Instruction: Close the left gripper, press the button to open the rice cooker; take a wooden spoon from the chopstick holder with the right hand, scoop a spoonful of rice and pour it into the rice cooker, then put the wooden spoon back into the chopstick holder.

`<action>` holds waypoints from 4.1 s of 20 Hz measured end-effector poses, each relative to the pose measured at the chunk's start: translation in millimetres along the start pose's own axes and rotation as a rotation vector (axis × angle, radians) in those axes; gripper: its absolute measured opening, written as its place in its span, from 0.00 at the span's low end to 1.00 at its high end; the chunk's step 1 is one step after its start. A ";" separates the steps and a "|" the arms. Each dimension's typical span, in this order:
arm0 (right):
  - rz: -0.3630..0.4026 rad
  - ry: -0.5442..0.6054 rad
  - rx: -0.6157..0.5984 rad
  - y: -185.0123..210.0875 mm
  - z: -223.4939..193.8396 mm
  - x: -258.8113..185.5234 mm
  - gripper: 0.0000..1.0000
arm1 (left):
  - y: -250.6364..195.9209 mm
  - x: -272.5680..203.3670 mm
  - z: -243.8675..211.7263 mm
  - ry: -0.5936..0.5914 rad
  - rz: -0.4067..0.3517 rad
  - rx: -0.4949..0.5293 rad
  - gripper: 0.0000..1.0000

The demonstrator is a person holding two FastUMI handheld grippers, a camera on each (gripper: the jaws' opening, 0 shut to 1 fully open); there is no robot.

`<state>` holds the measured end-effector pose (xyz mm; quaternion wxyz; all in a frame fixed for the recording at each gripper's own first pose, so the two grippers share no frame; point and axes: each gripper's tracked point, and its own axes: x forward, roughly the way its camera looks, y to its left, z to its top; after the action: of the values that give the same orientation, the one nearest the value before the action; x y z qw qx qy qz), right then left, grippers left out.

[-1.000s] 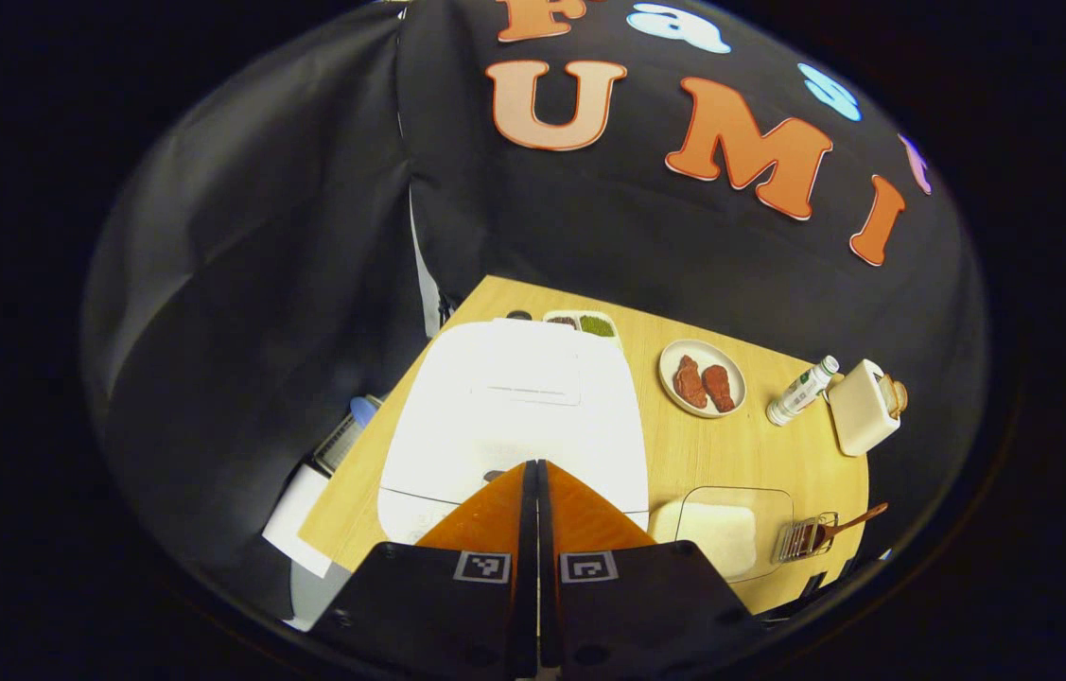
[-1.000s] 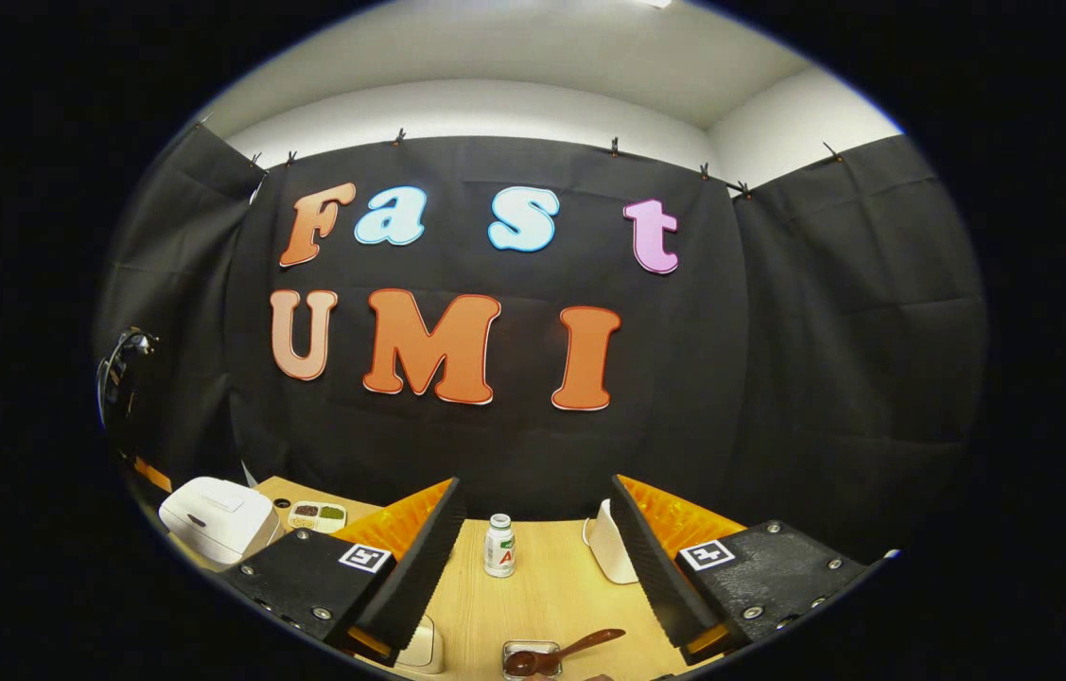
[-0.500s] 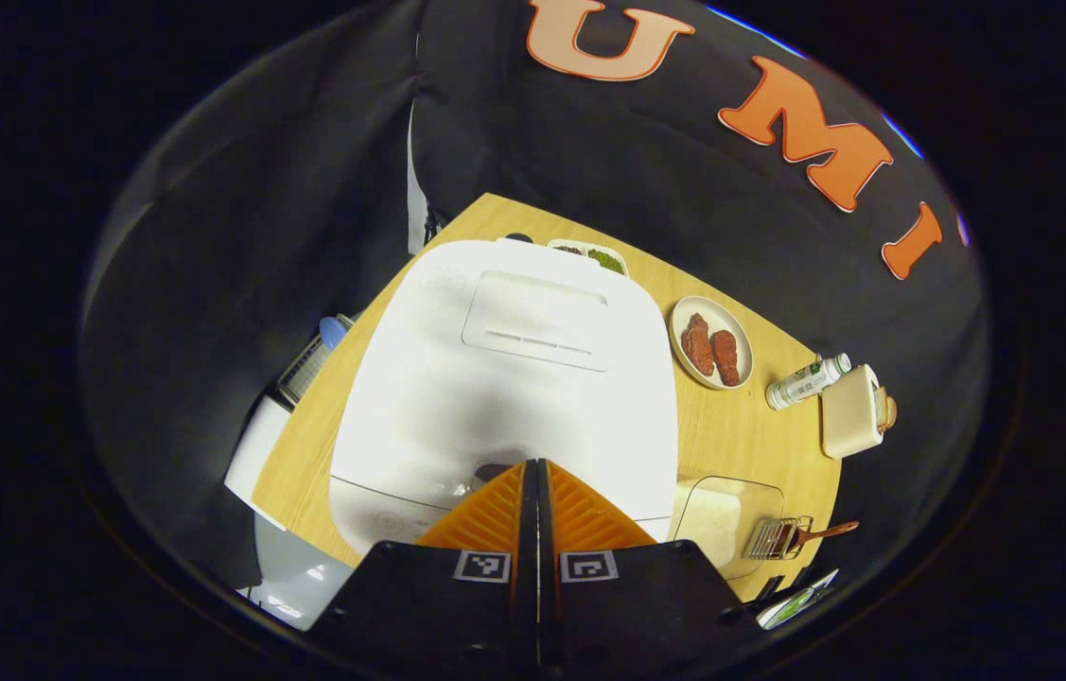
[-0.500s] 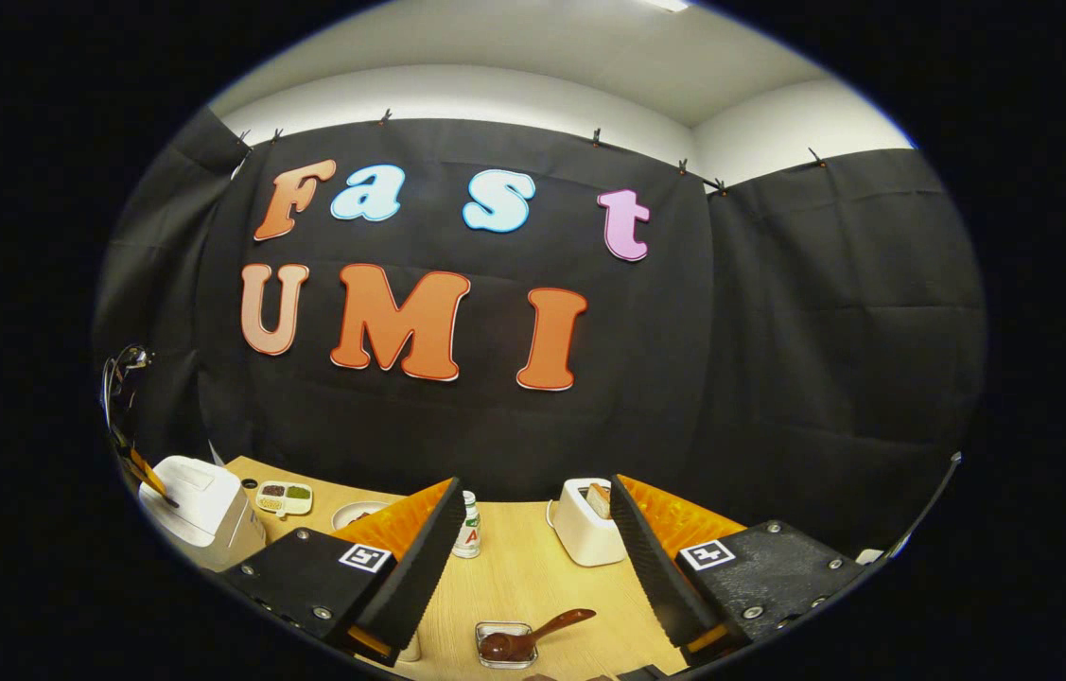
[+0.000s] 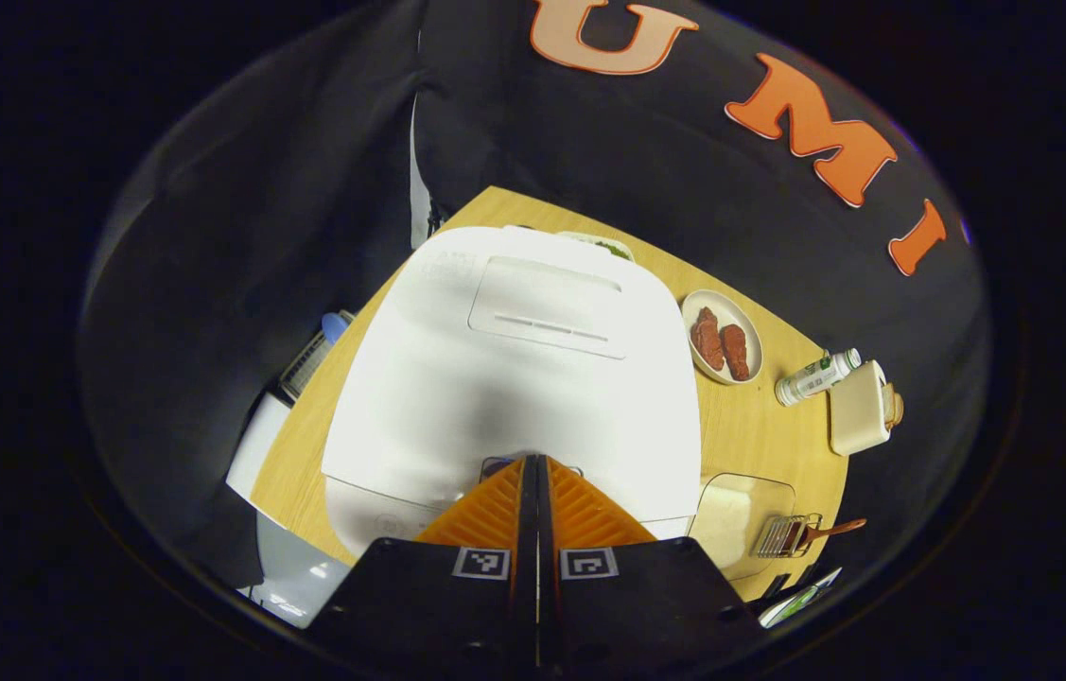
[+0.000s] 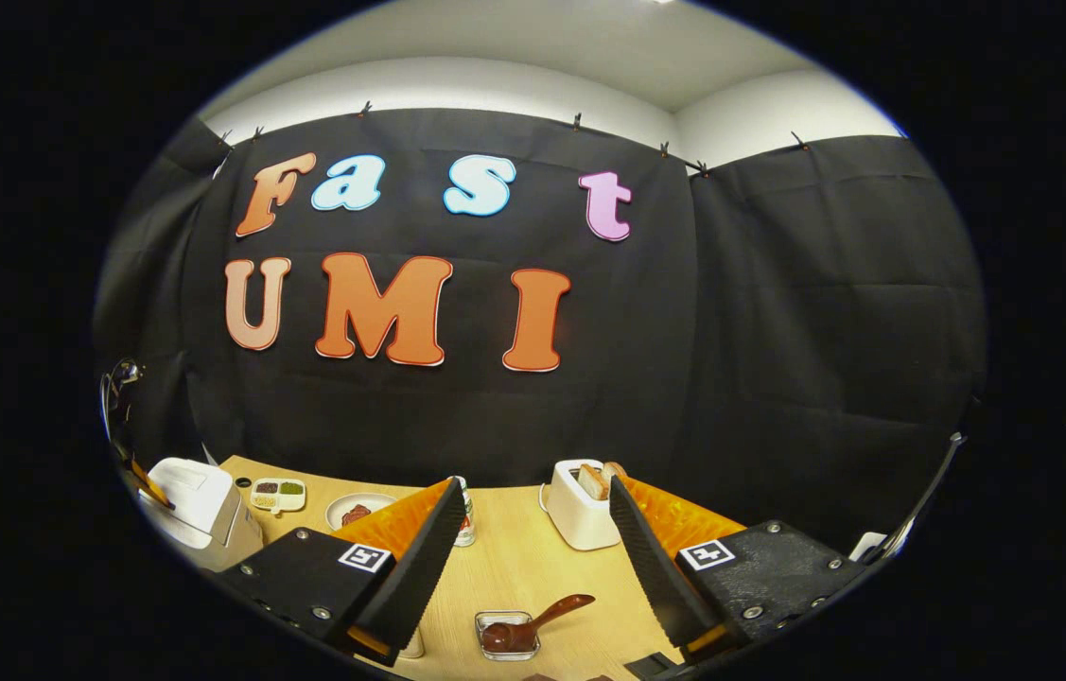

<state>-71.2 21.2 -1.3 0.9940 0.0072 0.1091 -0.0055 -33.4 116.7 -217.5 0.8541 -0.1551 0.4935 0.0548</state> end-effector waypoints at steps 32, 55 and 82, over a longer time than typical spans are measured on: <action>0.112 0.534 0.221 -53.3 -227.6 66.5 0.95 | -107.3 -169.1 63.2 -0.782 0.066 0.186 0.75; 0.470 0.818 0.455 45.4 -286.6 114.9 0.35 | -155.9 -202.3 -25.6 -0.739 0.253 0.207 0.75; 0.132 0.462 0.510 14.8 -205.4 57.6 0.11 | -137.7 -154.4 43.2 -0.789 -0.017 0.349 0.76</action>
<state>-59.4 38.7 -214.1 0.9074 0.2635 0.3256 0.0336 -42.0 9.4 -35.6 0.9912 0.0205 0.1297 0.0183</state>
